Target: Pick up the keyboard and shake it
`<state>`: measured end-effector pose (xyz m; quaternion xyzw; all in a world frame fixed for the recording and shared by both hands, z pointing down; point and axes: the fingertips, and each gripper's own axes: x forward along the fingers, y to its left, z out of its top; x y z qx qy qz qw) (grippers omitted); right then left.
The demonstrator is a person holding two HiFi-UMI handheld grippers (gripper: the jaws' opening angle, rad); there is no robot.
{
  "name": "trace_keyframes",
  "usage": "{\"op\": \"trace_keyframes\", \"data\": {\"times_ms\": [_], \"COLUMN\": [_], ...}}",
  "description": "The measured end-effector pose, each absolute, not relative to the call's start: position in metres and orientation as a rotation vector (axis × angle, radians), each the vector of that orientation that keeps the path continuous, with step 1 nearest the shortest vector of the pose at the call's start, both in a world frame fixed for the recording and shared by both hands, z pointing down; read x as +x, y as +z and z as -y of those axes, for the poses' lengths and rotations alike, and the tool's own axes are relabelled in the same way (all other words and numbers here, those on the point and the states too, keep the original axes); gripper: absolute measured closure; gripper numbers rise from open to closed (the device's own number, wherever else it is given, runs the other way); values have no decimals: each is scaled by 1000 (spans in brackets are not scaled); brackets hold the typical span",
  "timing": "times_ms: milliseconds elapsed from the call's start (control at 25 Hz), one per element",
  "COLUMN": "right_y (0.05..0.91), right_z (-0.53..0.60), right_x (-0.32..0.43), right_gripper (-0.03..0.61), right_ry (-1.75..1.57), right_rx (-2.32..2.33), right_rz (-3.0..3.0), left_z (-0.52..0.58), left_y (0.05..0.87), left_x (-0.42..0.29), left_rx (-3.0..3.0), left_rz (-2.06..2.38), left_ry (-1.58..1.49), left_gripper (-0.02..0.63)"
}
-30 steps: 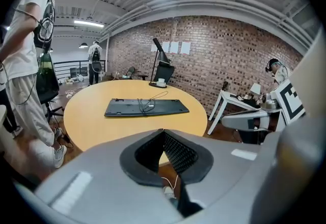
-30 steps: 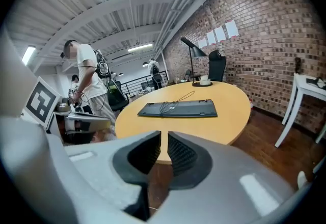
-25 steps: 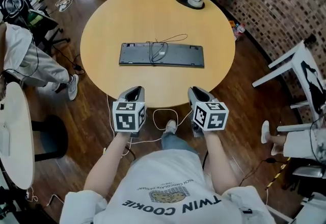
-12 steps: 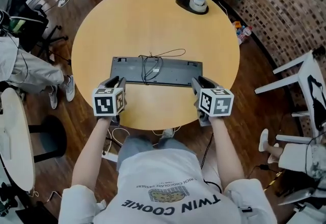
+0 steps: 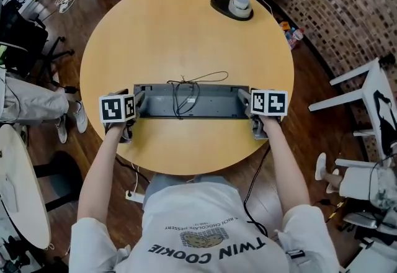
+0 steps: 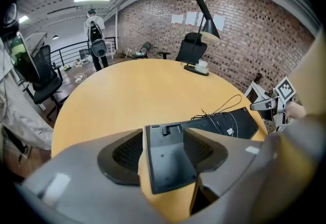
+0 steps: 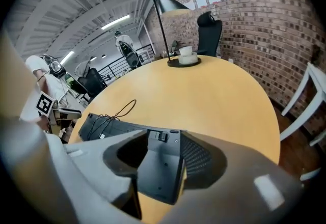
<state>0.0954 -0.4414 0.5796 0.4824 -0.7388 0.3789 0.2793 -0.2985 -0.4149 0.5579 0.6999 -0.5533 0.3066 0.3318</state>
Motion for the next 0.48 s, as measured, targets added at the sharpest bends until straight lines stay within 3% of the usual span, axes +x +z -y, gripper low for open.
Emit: {"op": "trace_keyframes", "data": {"times_ms": [280,480], "right_y": [607,612], "right_z": [456,464], "right_x": [94,92], "right_gripper": [374,367], "right_ry": [1067,1105], "right_rx": [1229,1179], "right_rz": [1820,1755], "left_z": [444,450], "left_y": [585,602], "left_x": [-315,-312], "left_rx": [1784,1769], "left_rz": [1264,1156], "left_ry": [792,848], "left_gripper": [247,239]}}
